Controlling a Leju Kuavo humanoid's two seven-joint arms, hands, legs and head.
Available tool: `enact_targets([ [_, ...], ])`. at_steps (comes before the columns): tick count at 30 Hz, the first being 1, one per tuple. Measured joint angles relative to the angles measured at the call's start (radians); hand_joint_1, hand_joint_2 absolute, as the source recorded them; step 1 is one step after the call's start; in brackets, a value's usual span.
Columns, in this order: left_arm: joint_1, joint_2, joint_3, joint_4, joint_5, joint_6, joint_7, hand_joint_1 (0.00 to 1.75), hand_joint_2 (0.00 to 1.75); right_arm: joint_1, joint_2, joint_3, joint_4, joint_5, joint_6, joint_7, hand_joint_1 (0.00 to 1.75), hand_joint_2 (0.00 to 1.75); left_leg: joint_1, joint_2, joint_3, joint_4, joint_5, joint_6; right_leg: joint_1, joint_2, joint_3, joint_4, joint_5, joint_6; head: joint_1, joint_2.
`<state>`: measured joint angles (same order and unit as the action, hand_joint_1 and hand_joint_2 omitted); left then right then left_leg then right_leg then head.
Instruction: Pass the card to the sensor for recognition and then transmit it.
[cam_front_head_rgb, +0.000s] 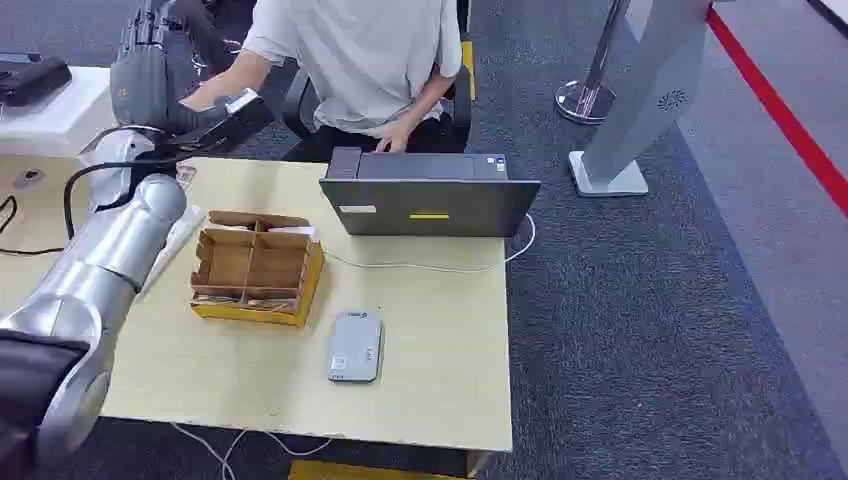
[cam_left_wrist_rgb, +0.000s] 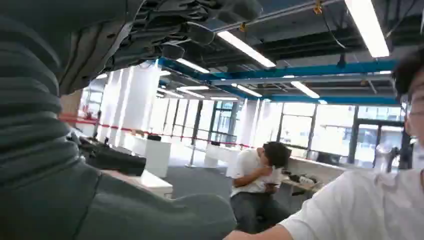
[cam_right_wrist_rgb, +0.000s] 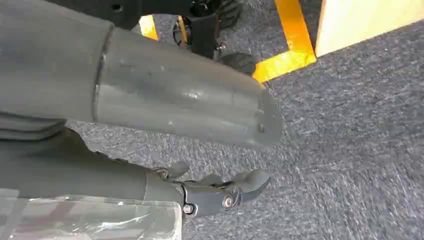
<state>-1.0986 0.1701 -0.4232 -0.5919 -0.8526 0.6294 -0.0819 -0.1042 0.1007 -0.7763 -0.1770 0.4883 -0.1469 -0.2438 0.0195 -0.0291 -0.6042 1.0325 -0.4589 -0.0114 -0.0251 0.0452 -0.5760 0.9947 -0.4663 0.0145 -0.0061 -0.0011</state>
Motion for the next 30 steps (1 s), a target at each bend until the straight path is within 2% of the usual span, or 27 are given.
enact_targets([
  [3,-0.055,-0.02,-0.099,0.063,-0.01,0.0,0.021,0.0,1.75,0.001,0.001,-0.012,0.0,-0.008,0.0,0.0,0.0,0.0,0.0,-0.003,-0.002,0.0,0.0,0.0,0.0,-0.004,0.0,0.0,-0.001,0.001,0.0,0.0],
  [7,-0.095,-0.042,-0.176,0.127,-0.009,-0.001,0.037,0.0,1.75,0.002,0.001,-0.024,0.0,-0.011,0.0,0.001,0.0,0.0,0.0,-0.003,-0.002,0.0,0.0,0.0,0.0,-0.005,-0.001,0.0,-0.001,0.001,0.0,0.0],
  [15,-0.111,-0.06,-0.225,0.181,0.0,-0.013,0.051,0.0,1.75,0.003,0.001,-0.033,0.0,-0.007,0.006,0.003,0.0,0.0,0.001,-0.003,-0.002,-0.001,0.001,0.0,0.001,-0.005,-0.001,0.0,-0.001,0.001,0.0,0.0],
  [16,-0.112,-0.061,-0.228,0.186,0.003,-0.013,0.052,1.64,1.75,0.003,0.001,-0.033,0.0,-0.006,0.007,0.003,0.0,0.0,0.001,-0.003,-0.002,-0.001,0.001,0.0,0.001,-0.005,-0.001,0.0,-0.001,0.001,0.0,0.0],
  [17,-0.111,-0.061,-0.232,0.19,0.007,-0.014,0.052,1.75,1.75,0.004,0.001,-0.033,0.0,-0.004,0.008,0.004,0.0,0.0,0.001,-0.003,-0.002,-0.001,0.001,0.0,0.001,-0.005,-0.001,0.0,-0.001,0.001,0.0,0.0],
  [23,-0.109,-0.058,-0.247,0.205,0.054,-0.037,0.017,1.75,1.75,0.004,0.001,-0.033,0.0,0.015,0.01,0.014,0.0,0.0,0.001,-0.003,-0.003,-0.001,0.001,0.0,0.001,-0.005,-0.001,0.0,-0.001,0.001,0.0,0.0],
  [30,-0.108,-0.051,-0.253,0.209,0.08,-0.043,0.01,1.75,1.75,0.005,0.001,-0.033,0.0,0.025,0.01,0.021,0.0,0.0,0.001,-0.004,-0.003,-0.001,0.001,0.0,0.001,-0.006,-0.001,0.0,-0.001,0.001,0.0,0.0],
])
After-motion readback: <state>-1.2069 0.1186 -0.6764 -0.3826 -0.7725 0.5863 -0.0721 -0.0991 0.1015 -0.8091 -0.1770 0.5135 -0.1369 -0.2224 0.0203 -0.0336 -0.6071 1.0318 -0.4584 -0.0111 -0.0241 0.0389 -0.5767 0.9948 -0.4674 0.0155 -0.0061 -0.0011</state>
